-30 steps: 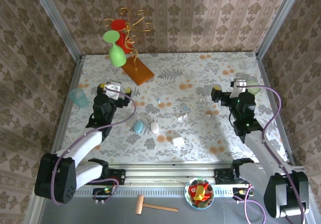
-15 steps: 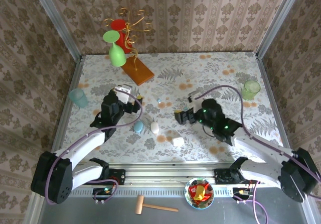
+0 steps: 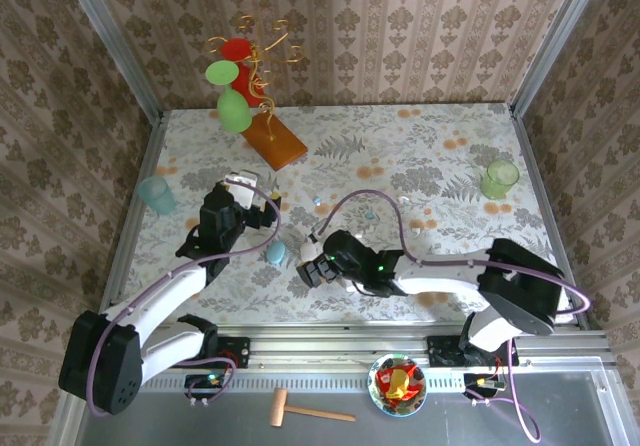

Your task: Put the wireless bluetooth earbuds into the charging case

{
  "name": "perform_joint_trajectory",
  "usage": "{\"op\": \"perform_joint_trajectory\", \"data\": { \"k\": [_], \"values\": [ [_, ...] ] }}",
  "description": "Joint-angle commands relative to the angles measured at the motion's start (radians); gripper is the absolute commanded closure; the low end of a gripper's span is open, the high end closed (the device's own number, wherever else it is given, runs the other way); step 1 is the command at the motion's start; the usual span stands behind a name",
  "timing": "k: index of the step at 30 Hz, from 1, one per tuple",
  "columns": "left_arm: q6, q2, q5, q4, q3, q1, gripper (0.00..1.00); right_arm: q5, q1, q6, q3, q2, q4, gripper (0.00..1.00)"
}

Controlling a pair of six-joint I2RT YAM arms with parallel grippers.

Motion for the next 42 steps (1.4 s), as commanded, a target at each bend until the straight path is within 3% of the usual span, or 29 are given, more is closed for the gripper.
{"op": "perform_joint_trajectory", "data": {
  "k": [1,13,30,34,37,42],
  "values": [
    [-0.008,-0.031,-0.017,-0.036,-0.011,0.011,0.00,0.074,0.017,0.070,0.066,0.070,0.007,0.00],
    [-0.016,-0.073,-0.011,-0.052,-0.029,0.030,0.00,0.133,-0.013,0.087,0.121,0.183,-0.081,0.00],
    [-0.027,-0.032,0.001,-0.020,-0.032,0.031,0.00,0.146,-0.124,0.091,0.003,0.074,-0.093,0.12],
    [-0.031,-0.019,0.010,-0.011,-0.033,0.031,0.00,0.119,-0.138,0.057,-0.011,0.026,-0.079,0.12],
    [-0.030,-0.017,0.011,-0.009,-0.035,0.031,0.00,0.018,-0.140,-0.029,-0.018,0.000,-0.024,0.07],
    [-0.023,-0.023,0.011,-0.014,-0.038,0.030,0.00,-0.078,-0.175,-0.003,0.010,-0.007,-0.050,0.06]
  ]
}}
